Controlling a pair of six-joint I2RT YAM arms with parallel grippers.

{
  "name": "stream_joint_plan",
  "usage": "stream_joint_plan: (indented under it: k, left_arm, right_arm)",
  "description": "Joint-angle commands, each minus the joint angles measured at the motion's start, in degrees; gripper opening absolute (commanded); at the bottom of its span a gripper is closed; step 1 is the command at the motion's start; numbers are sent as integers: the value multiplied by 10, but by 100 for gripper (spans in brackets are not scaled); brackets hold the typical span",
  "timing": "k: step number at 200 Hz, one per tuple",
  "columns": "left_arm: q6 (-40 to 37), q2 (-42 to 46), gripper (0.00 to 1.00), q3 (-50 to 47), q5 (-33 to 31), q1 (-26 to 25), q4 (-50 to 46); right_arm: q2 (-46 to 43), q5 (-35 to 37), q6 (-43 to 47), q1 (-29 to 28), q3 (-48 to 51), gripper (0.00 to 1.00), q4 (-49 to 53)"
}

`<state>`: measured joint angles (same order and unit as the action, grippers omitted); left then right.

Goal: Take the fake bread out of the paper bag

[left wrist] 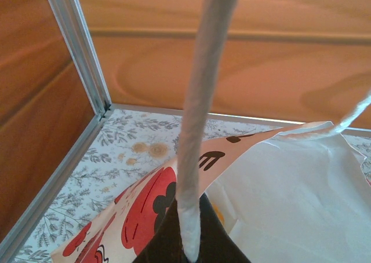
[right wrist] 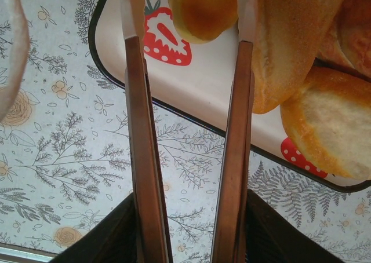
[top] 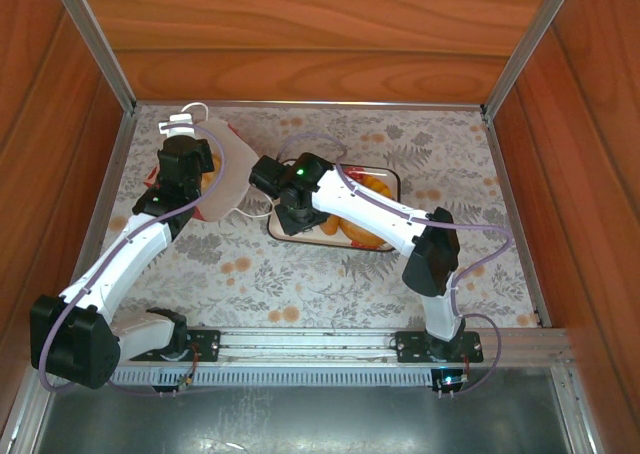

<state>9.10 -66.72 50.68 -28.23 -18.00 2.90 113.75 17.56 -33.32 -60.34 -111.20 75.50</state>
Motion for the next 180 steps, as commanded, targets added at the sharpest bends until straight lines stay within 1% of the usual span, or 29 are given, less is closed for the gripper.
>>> stream_joint_plan:
  k: [1, 37, 76, 95, 128, 146, 180]
  left_arm:
    - [14, 11, 0, -5, 1, 5, -7]
    - [14, 12, 0, -5, 1, 4, -8]
    - [14, 10, 0, -2, 2, 4, -7]
    - [16, 8, 0, -1, 5, 4, -7]
    - [20, 6, 0, -1, 8, 4, -8]
    - [19, 9, 0, -1, 7, 4, -7]
    - [16, 14, 0, -1, 7, 4, -8]
  right_arm:
    - [17, 11, 6, 4, -11, 46, 12]
    - [29, 25, 2, 10, -15, 44, 22]
    - [32, 36, -1, 14, -20, 37, 28]
    - [23, 43, -3, 14, -24, 32, 25]
    - [-17, 42, -5, 20, -10, 28, -10]
    - [-53, 19, -7, 30, 17, 27, -49]
    - [-134, -79, -22, 63, 116, 28, -163]
